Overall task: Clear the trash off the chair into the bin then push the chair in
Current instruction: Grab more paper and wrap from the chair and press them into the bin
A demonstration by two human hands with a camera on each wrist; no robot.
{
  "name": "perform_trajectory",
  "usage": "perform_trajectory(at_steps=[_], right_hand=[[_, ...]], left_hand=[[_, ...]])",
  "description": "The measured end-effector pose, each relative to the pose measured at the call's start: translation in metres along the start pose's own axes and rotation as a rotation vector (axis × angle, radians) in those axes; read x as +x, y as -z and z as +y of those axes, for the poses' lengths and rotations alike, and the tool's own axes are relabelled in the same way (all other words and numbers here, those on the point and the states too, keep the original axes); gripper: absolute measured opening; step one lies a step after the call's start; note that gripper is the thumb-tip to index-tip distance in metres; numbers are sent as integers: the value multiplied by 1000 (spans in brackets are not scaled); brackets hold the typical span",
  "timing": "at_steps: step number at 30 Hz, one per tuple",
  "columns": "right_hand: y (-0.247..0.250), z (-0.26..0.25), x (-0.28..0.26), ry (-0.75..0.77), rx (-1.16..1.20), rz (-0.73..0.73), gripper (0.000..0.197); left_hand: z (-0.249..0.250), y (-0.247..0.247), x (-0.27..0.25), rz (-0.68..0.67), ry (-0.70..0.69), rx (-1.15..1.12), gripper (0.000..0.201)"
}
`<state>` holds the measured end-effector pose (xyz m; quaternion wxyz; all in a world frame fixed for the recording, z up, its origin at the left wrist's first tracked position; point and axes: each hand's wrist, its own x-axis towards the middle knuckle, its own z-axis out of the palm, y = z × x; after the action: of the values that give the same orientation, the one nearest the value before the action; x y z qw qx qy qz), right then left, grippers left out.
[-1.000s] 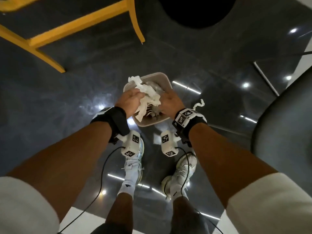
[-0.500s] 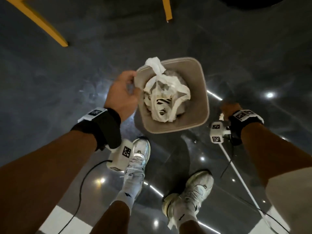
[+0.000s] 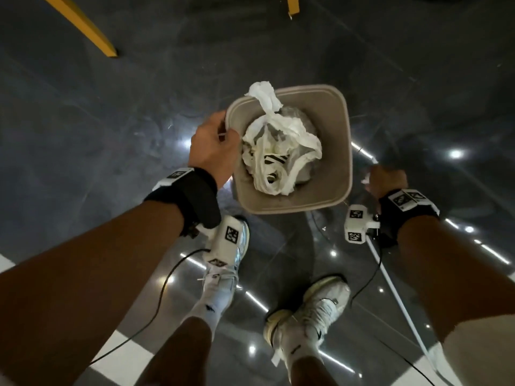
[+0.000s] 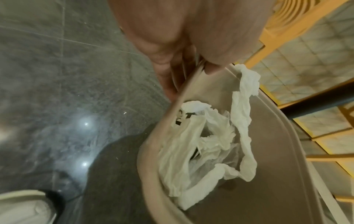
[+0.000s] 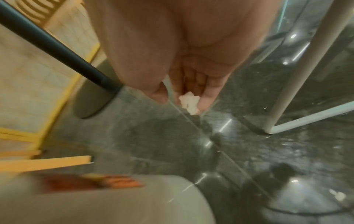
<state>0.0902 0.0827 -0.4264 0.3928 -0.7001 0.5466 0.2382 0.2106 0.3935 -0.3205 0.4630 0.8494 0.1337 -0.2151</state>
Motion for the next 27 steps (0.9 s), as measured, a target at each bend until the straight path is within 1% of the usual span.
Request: perform_trajectory(at_steps=[1,2,4,6,7,9,10,12,13,15,16,18,20,21,22,24,25,27], right_hand=[[12,-11,-22,61,117,52,47],[22,-23,-43,138,199,111,40],[39,-48,-87,312,290,214,28],[45,-76,-130,468,336,238,23],[43,-86,-146,521,311,195,21],[25,-96,-162,515,143,32,23],[14,-96,-162,493,5,-61,26],[-11,-94,-162,471,-278,-234,30],[-19,-91,-162,458,-370,-302,31],[-23,-88,-165,435,-399,-366,33],[-21,-86,-169,419,-380,-357,34],[-4,-84,-186,417,-335,-285,35],[23,-83,-211,415,-285,-214,34],[37,-82,-225,399,-231,-203,32],[53,-80,-241,386,-176,-218,30],[87,-72,-273,378,-103,-256,28],[105,-68,-288,375,-59,-248,27],[146,-57,-313,354,79,-188,25]], left_hand=[[2,-2,0,19,18,24,34],[3,-5,1,32,29,38,34],[8,-12,-2,8,50,41,35],[9,-21,-6,-55,49,63,32],[9,-26,-9,-87,41,88,29],[9,-34,-14,-115,12,146,25],[7,-37,-15,-116,4,168,24],[2,-40,-17,-144,26,183,25],[1,-39,-18,-176,48,175,25],[1,-32,-21,-235,75,140,29],[3,-26,-24,-255,90,122,34],[13,-12,-36,-269,101,152,43],[32,4,-49,-251,134,197,49],[45,11,-57,-252,136,216,49],[56,15,-62,-259,111,248,47],[88,20,-76,-298,15,403,45],[106,20,-85,-307,-41,459,46],[147,10,-106,-320,-156,489,43]])
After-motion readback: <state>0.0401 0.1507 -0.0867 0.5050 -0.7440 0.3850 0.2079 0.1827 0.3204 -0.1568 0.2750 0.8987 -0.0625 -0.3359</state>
